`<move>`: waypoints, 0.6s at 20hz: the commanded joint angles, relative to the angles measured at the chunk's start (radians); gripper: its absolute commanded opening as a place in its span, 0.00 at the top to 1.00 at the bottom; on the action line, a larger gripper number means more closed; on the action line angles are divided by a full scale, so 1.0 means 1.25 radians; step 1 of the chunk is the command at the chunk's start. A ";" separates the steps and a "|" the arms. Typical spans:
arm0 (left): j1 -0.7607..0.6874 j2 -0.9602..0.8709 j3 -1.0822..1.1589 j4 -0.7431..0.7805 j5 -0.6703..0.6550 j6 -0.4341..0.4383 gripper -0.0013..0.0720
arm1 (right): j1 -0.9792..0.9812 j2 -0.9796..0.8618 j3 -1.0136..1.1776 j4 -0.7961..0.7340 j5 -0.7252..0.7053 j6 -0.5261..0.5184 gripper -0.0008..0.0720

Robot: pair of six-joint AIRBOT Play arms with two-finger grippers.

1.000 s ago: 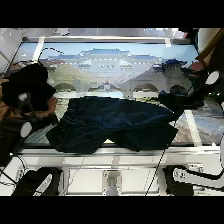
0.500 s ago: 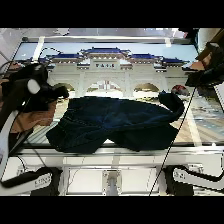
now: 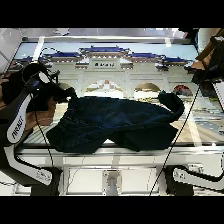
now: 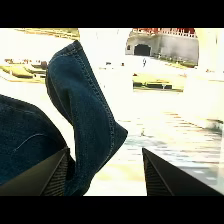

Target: Fold the clothes and pants, and hang the long-sleeved shirts on hangers.

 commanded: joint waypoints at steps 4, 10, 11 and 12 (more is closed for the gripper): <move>-0.010 -0.016 0.007 -0.016 0.062 0.026 0.96 | 0.000 0.000 0.001 0.001 -0.003 -0.001 0.29; 0.058 0.037 0.061 0.001 0.069 0.025 0.95 | 0.000 -0.027 -0.013 -0.022 -0.004 -0.006 0.29; 0.083 0.063 0.064 0.023 0.068 0.025 0.95 | 0.000 -0.043 -0.030 -0.017 -0.002 0.003 0.29; 0.110 0.094 0.064 0.043 0.065 0.021 0.95 | 0.000 -0.064 -0.047 -0.015 -0.001 0.020 0.29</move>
